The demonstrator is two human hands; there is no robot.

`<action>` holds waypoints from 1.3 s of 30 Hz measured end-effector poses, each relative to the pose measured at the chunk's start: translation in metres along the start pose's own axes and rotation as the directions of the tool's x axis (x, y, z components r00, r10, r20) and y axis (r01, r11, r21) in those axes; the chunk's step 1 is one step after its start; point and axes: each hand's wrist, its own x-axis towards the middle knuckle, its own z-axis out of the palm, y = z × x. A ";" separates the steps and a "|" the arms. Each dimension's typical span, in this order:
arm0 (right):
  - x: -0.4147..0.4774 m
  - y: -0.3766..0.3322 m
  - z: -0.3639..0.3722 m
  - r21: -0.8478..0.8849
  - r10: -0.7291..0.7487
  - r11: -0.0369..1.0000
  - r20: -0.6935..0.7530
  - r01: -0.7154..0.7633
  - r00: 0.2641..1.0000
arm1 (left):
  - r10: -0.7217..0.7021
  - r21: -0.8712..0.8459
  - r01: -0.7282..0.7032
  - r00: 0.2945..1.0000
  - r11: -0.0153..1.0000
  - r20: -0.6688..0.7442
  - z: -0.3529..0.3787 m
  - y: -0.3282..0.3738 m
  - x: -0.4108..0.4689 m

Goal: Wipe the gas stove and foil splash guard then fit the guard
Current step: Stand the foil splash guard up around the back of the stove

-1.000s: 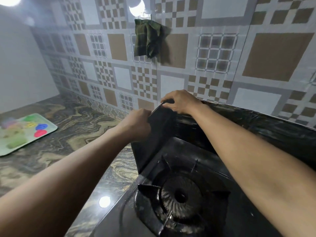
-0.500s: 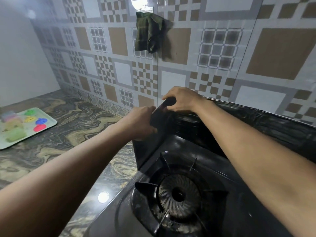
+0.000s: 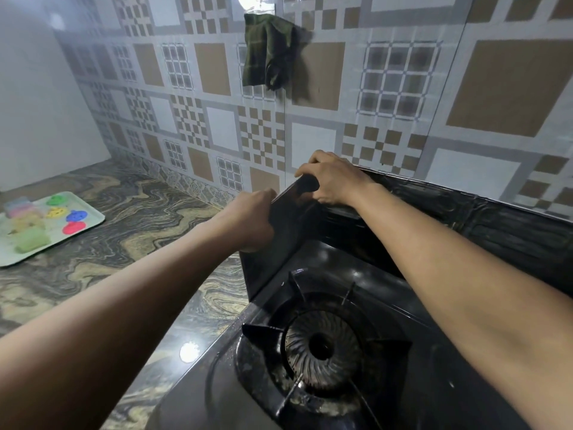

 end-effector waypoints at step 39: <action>-0.001 0.009 -0.001 -0.048 0.065 0.996 -0.070 -0.068 0.995 | 0.105 -0.008 -0.106 0.993 0.994 -0.058 -0.012 0.012 0.010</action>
